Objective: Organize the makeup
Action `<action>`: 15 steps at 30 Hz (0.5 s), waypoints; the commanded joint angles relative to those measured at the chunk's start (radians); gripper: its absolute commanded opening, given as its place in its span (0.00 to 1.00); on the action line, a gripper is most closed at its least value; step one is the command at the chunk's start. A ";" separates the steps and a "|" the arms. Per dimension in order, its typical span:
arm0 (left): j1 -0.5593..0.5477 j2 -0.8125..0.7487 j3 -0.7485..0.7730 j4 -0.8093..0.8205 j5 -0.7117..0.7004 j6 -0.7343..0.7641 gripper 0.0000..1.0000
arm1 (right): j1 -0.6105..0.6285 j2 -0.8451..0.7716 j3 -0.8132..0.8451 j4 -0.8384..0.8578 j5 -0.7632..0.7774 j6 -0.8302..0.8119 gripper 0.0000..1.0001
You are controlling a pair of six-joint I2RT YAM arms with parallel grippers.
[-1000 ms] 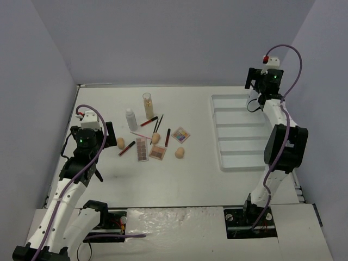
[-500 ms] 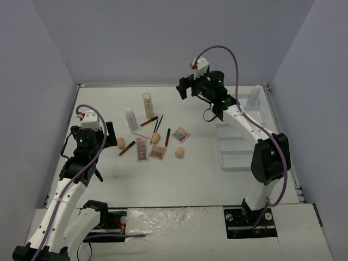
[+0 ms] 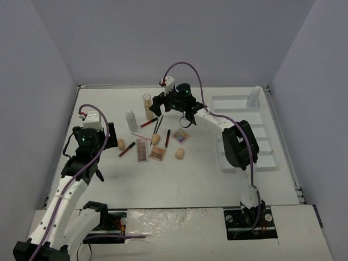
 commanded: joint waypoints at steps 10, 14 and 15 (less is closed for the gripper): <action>-0.005 0.012 0.024 0.070 -0.011 -0.001 0.97 | 0.015 0.123 0.133 0.251 -0.061 0.049 0.98; -0.005 0.023 0.024 0.069 -0.012 -0.003 0.97 | 0.016 0.164 0.160 0.281 -0.060 0.049 0.97; -0.005 0.024 0.024 0.068 -0.012 -0.003 0.97 | 0.017 0.172 0.167 0.289 -0.061 0.062 0.97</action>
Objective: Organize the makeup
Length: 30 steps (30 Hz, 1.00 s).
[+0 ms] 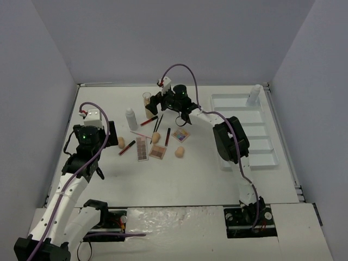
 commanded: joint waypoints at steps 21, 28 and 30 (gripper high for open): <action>-0.013 0.019 0.023 0.067 -0.014 -0.007 0.97 | 0.020 0.164 0.240 0.207 -0.028 0.065 0.84; -0.012 0.013 0.023 0.070 -0.014 -0.005 0.97 | 0.025 0.184 0.287 0.178 -0.028 0.060 0.59; -0.013 0.012 0.023 0.070 -0.012 -0.004 0.97 | 0.026 0.182 0.287 0.176 -0.027 0.058 0.46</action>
